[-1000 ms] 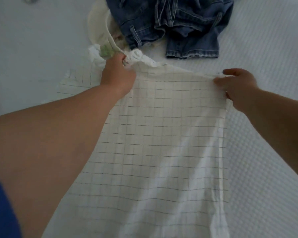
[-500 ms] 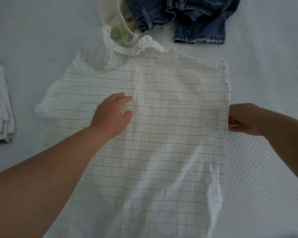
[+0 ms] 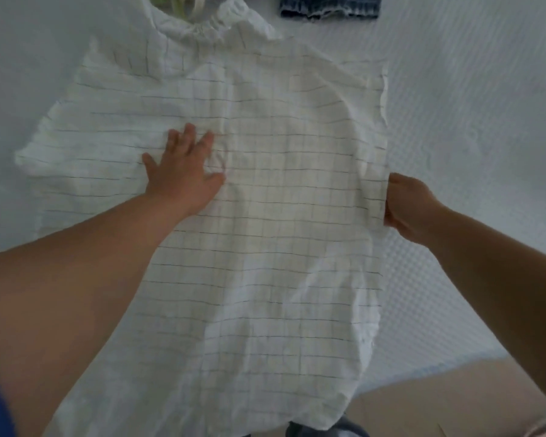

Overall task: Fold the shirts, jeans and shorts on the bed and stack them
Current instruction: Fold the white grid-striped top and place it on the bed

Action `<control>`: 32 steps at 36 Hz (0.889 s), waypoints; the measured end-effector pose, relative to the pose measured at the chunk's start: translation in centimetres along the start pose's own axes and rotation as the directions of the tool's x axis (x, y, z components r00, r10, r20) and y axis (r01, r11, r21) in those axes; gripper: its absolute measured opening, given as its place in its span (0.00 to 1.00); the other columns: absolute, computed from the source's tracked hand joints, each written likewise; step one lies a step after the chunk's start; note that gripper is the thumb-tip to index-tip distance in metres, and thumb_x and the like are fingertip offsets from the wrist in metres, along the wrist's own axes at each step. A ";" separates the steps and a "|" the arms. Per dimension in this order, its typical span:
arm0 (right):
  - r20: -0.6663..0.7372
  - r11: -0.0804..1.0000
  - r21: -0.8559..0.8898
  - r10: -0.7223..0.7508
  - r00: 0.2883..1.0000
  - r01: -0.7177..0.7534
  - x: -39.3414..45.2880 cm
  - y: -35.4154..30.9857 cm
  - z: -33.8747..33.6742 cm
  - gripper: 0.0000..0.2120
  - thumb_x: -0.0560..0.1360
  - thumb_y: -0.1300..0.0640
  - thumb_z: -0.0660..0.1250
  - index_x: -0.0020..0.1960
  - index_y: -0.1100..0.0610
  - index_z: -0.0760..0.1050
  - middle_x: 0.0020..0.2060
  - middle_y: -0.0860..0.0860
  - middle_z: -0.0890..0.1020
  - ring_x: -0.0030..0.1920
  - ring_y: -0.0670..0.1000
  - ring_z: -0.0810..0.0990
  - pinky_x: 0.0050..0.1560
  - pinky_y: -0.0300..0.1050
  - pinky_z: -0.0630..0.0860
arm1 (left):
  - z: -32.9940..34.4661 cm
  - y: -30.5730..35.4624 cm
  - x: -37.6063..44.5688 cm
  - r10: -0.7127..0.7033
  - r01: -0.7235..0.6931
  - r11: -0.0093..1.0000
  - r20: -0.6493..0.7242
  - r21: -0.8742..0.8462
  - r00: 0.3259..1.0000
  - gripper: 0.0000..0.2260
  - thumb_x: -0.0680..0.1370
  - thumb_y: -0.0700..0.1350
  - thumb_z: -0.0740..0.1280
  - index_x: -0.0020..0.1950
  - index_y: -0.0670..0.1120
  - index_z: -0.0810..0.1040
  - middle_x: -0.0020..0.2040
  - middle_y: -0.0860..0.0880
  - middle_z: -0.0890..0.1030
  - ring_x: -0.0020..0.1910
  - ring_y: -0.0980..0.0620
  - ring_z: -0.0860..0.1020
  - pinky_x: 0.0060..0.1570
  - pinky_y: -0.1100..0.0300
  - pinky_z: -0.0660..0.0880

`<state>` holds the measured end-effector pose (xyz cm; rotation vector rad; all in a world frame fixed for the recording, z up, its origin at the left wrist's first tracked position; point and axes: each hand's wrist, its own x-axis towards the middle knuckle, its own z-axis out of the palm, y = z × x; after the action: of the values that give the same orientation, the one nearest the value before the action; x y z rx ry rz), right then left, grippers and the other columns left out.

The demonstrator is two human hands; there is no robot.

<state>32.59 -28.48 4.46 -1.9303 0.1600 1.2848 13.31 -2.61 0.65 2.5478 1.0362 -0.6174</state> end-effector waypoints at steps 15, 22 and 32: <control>0.456 0.927 0.114 0.271 0.847 -0.358 -2.4 4.7 -1.2 0.17 0.74 0.70 0.52 0.49 0.58 0.77 0.33 0.51 0.79 0.26 0.44 0.72 0.18 0.32 0.61 | 1.6 -1.7 -10.2 -0.007 -0.017 0.982 -0.128 -0.186 0.992 0.26 0.75 0.44 0.66 0.72 0.42 0.66 0.74 0.41 0.62 0.74 0.43 0.58 0.71 0.46 0.58; 0.326 0.946 -0.233 0.294 0.898 -0.225 -4.1 7.4 -0.3 0.09 0.76 0.65 0.62 0.49 0.57 0.80 0.28 0.48 0.80 0.23 0.42 0.69 0.20 0.34 0.63 | 3.7 -0.2 -13.7 0.051 -0.074 0.980 -0.126 -0.184 0.991 0.24 0.75 0.43 0.67 0.71 0.42 0.68 0.74 0.38 0.62 0.75 0.40 0.56 0.71 0.42 0.56; 0.291 0.962 -0.249 0.187 0.938 -0.114 -7.1 9.2 2.2 0.10 0.72 0.68 0.64 0.46 0.57 0.79 0.36 0.50 0.82 0.33 0.45 0.78 0.31 0.38 0.73 | 5.4 -2.5 -17.6 0.017 -0.021 0.974 -0.019 -0.225 1.000 0.24 0.76 0.44 0.67 0.71 0.44 0.68 0.76 0.40 0.58 0.75 0.43 0.54 0.72 0.47 0.54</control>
<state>23.05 -35.41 4.99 -1.9009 -0.0018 1.7607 -1.24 -13.43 4.52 2.3663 1.0232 -0.4461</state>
